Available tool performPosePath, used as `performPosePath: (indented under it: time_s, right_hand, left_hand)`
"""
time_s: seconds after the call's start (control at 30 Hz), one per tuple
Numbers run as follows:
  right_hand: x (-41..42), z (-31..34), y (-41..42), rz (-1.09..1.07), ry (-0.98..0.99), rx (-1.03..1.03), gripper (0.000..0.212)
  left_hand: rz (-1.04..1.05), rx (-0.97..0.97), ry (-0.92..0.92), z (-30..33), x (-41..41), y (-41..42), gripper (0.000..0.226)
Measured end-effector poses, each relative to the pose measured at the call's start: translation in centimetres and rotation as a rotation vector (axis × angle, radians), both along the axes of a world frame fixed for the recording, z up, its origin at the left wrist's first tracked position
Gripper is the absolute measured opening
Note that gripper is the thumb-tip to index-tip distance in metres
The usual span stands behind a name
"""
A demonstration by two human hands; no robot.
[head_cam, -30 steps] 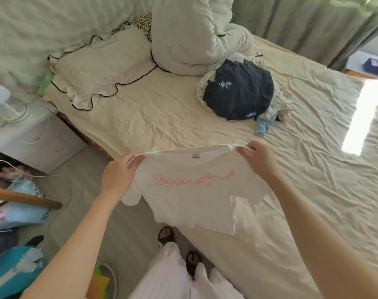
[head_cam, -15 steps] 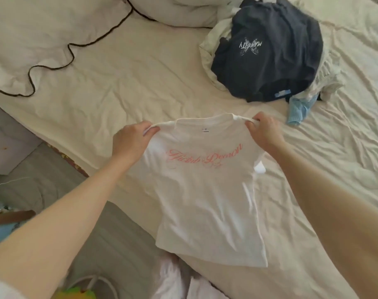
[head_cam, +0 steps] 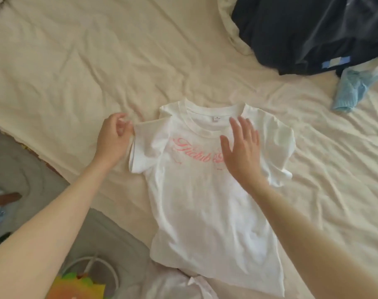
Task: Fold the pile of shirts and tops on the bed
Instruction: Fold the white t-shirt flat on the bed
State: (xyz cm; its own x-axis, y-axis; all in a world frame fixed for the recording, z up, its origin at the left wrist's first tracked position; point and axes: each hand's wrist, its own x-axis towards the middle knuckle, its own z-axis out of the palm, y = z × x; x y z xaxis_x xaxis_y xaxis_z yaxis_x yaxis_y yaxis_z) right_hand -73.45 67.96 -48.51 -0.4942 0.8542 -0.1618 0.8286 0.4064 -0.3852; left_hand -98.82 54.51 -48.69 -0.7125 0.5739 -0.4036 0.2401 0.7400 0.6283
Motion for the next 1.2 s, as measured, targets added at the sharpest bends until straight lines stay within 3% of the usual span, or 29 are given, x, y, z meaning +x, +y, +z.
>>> performPosePath:
  time_s: [0.13, 0.27, 0.33, 0.4, 0.53, 0.67, 0.73, 0.9, 1.0, 1.1, 1.2]
  right_hand:
    - [-2.2, -1.5, -7.3, 0.202, -0.014, -0.072, 0.052]
    - [-2.1, -3.6, -10.6, 0.304, -0.158, -0.146, 0.053]
    - [-2.0, -4.1, -10.9, 0.301, -0.181, -0.167, 0.053]
    - [-2.0, -4.1, -10.6, 0.308, -0.187, -0.175, 0.054]
    - [-2.5, -3.4, -10.3, 0.308, -0.208, -0.176, 0.056]
    - [-3.8, -2.7, -11.0, 0.265, -0.205, -0.162, 0.058]
    - [-4.6, -2.4, -11.7, 0.317, -0.185, -0.112, 0.057]
    - [-6.8, -2.4, -13.7, 0.449, -0.076, -0.059, 0.058]
    - [-8.3, -2.8, -14.6, 0.484, -0.052, -0.029, 0.062]
    - [-10.1, -3.5, -15.5, 0.454, -0.055, -0.006, 0.069]
    - [-12.2, -3.8, -15.9, 0.414, -0.037, 0.034, 0.053]
  left_hand:
    - [0.088, -0.18, -0.134, -0.8, 1.5, -3.8, 0.04]
    - [0.257, -0.133, -0.314, -1.9, 1.8, -3.1, 0.049]
    - [0.311, -0.098, -0.403, -2.2, 1.9, -2.5, 0.032]
    - [0.298, -0.076, -0.367, -1.7, 2.2, -2.2, 0.012]
    - [0.277, -0.035, -0.087, 0.4, 3.1, -5.1, 0.017]
    - [0.544, 0.0, -0.333, -0.5, 3.1, -8.8, 0.023]
    - [0.615, 0.016, -0.367, -0.7, 2.3, -8.9, 0.025]
    - [0.23, -0.013, -0.041, -0.3, -1.2, -5.8, 0.042]
    - [-0.035, -0.106, 0.032, -1.0, -2.7, -4.0, 0.03]
    - [-0.024, -0.091, 0.033, -0.9, -3.4, -3.2, 0.02]
    - [0.03, -0.013, 0.043, -0.6, -4.5, -2.6, 0.018]
